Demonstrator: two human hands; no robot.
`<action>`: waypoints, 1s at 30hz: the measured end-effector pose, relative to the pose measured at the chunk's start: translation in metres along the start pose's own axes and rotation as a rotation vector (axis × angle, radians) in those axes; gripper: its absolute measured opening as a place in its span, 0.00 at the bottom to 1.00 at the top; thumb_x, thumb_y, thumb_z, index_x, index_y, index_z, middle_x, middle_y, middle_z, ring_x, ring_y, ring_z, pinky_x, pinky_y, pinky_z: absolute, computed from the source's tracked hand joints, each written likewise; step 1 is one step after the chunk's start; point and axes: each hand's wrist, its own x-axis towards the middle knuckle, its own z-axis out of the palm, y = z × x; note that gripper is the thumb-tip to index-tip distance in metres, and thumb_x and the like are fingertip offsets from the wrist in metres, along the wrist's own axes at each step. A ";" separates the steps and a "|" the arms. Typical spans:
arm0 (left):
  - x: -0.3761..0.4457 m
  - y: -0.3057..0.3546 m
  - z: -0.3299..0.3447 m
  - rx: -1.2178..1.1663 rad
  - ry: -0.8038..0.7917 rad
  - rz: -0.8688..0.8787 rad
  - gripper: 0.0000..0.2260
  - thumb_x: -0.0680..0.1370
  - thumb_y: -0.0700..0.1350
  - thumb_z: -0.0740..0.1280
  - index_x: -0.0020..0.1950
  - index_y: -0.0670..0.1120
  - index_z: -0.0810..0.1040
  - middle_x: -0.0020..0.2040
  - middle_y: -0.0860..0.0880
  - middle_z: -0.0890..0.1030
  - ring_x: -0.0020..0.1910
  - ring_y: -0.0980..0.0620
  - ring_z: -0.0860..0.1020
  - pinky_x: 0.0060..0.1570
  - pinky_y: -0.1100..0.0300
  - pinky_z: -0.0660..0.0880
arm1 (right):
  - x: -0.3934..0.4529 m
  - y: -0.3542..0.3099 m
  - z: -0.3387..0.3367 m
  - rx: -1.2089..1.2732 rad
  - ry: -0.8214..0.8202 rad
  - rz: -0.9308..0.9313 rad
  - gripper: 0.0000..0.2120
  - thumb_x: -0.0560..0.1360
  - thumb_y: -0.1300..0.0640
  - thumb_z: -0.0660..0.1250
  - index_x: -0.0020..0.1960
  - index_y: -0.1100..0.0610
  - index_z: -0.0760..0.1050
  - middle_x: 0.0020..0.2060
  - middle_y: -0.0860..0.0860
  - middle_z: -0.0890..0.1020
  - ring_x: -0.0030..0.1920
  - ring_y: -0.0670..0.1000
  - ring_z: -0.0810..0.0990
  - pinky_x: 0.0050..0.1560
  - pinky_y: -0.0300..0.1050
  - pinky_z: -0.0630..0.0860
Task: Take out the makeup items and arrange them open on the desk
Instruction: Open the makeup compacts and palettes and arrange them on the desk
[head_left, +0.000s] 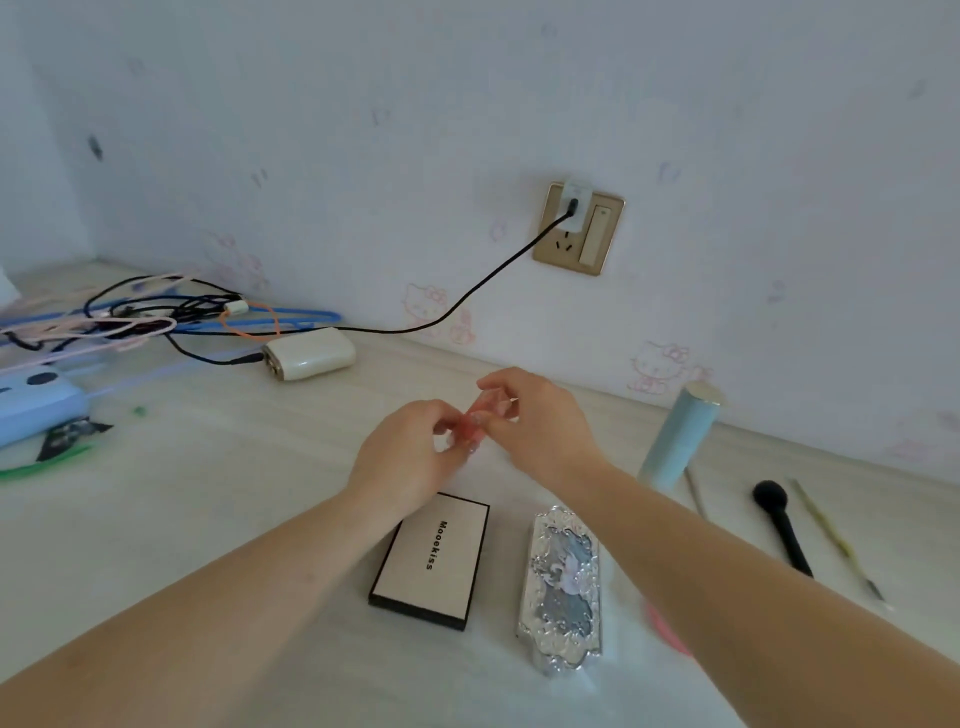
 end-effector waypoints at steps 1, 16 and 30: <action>-0.006 0.003 -0.004 -0.024 0.019 0.018 0.09 0.73 0.54 0.69 0.48 0.51 0.80 0.48 0.55 0.82 0.52 0.58 0.78 0.53 0.53 0.76 | -0.004 -0.006 -0.005 0.008 0.007 0.009 0.14 0.70 0.52 0.69 0.55 0.45 0.75 0.40 0.39 0.79 0.45 0.42 0.78 0.47 0.42 0.74; -0.104 0.057 -0.088 0.007 0.090 0.249 0.05 0.73 0.50 0.70 0.47 0.54 0.81 0.41 0.56 0.81 0.44 0.60 0.79 0.49 0.55 0.77 | -0.104 -0.110 -0.088 -0.147 -0.139 -0.140 0.12 0.71 0.57 0.71 0.54 0.51 0.77 0.48 0.46 0.82 0.49 0.47 0.80 0.54 0.42 0.75; -0.119 0.058 -0.113 0.163 0.125 0.382 0.06 0.73 0.48 0.69 0.49 0.54 0.80 0.43 0.56 0.78 0.45 0.59 0.75 0.46 0.55 0.76 | -0.108 -0.121 -0.089 -0.236 -0.241 -0.067 0.14 0.76 0.43 0.60 0.41 0.52 0.77 0.35 0.46 0.84 0.35 0.44 0.81 0.41 0.39 0.75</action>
